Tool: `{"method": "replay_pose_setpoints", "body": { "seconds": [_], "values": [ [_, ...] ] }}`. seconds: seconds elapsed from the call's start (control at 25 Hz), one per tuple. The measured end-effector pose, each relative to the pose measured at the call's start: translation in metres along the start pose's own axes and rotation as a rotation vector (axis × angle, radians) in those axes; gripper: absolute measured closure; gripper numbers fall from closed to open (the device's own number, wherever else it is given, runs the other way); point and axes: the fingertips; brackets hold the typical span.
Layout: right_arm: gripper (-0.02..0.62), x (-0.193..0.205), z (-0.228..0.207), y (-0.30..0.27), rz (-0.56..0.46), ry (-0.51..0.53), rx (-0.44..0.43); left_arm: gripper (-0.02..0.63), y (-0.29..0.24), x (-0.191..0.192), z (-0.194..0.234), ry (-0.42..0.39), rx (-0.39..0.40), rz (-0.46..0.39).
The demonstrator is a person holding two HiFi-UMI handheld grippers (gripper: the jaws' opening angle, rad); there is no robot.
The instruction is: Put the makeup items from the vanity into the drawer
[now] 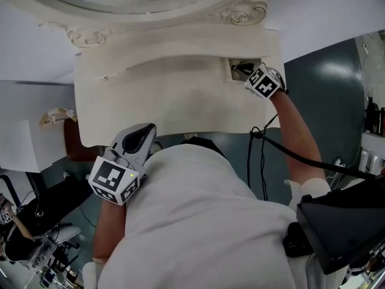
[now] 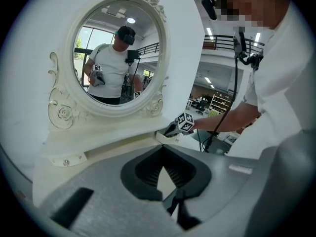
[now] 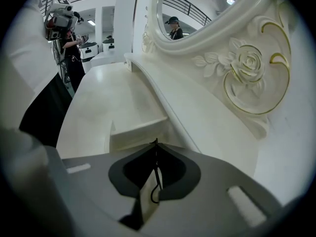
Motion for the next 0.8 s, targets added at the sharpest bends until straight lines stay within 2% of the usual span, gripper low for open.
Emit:
{"method": "replay_pose_setpoints", "body": {
  "seconds": [0.36, 0.8],
  "values": [
    [0.575, -0.002, -0.001, -0.01, 0.032, 0.0, -0.034, 0.603, -0.003, -0.001, 0.014, 0.009, 0.01, 0.006],
    [0.54, -0.008, -0.003, 0.0, 0.054, -0.035, 0.031, 0.603, 0.007, 0.0, 0.03, -0.006, 0.059, 0.004]
  ]
}}
Point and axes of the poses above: the fingertips, and each gripper's own axes: y backward along the fingers, z to its left, x out of its underside, and after that the axes turned 3 degrees about -x, right-handed
